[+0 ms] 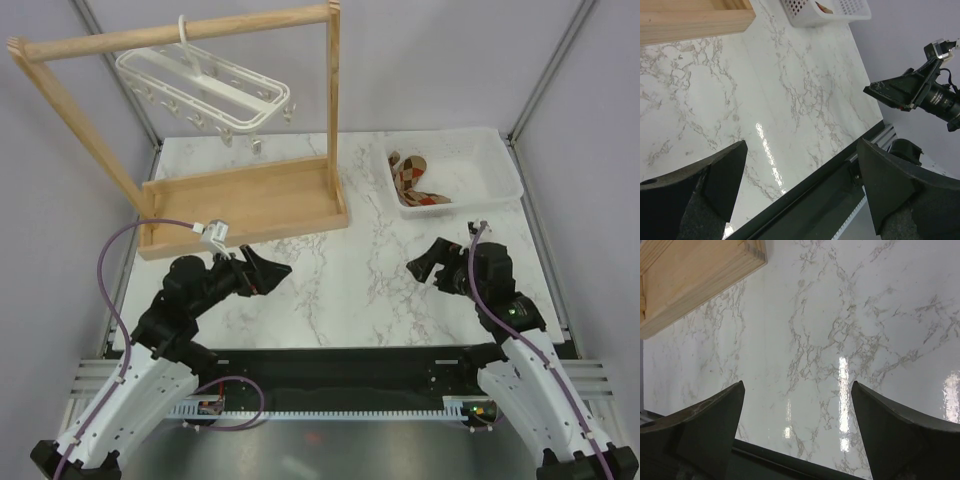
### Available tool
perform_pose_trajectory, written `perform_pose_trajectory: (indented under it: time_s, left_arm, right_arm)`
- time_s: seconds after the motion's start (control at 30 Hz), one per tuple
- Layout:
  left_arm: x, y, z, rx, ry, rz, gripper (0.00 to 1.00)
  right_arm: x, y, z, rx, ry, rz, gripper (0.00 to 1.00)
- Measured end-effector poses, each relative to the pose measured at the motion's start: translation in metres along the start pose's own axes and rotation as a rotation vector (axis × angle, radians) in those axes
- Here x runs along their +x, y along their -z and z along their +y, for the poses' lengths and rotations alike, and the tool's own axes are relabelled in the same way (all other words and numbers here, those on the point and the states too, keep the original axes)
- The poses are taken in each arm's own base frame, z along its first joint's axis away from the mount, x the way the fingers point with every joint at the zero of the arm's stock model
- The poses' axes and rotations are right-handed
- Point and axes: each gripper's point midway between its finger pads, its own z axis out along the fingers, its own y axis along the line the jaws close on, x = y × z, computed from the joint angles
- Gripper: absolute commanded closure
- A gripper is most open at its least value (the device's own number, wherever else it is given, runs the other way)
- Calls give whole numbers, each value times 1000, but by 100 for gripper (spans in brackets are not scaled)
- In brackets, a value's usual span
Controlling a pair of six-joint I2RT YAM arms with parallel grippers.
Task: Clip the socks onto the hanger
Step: Pick up the sock from the bin.
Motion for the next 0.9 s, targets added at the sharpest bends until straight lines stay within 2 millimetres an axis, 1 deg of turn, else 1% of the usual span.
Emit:
perform_pose_trajectory:
  time_s: [0.1,0.13,0.2,0.27,0.37,0.4,0.47,0.5,0.53,0.57,0.6,0.63,0.67,0.73,0.77,0.8,0.9]
  left_arm:
    - [0,-1,3,-13,2,0,1]
    - [1,-2,4,-18,3,3,1]
    - [3,-4,7,-30,7,14,2]
    - [5,-7,10,-44,11,29,3]
    - [10,-13,15,-68,21,62,5]
    - [11,-14,17,-75,24,72,5]
    - [13,-16,18,-86,27,83,5]
    - [13,-17,19,-88,27,86,5]
    - [13,-16,19,-90,27,88,5]
    - [13,-16,19,-89,26,87,6]
    - [13,-16,18,-87,25,84,6]
    - [12,-15,18,-85,23,82,6]
    - [12,-15,17,-83,19,81,7]
    - [12,-15,18,-83,13,82,11]
    - [12,-15,18,-84,10,82,11]
    - [11,-16,18,-84,5,84,11]
    - [6,-18,15,-87,-14,86,13]
  right_arm:
    - [-5,-6,-2,29,14,19,3]
    - [-7,-11,-2,48,23,37,6]
    - [-15,-20,-2,79,35,60,9]
    - [-28,-33,-3,120,52,78,10]
    - [-52,-53,-2,168,88,64,14]
    - [-63,-58,0,182,104,50,14]
    - [-88,-67,5,205,134,1,23]
    - [-105,-71,9,214,146,-28,28]
    - [-119,-76,13,216,154,-55,43]
    - [-138,-82,18,220,161,-85,50]
    - [-153,-90,20,229,164,-105,55]
    - [-167,-96,24,230,175,-127,57]
    - [-182,-106,25,241,178,-141,57]
    - [-212,-132,29,252,184,-175,59]
    - [-221,-146,28,260,187,-178,59]
    - [-228,-156,27,268,188,-184,59]
    - [-235,-196,19,282,195,-156,59]
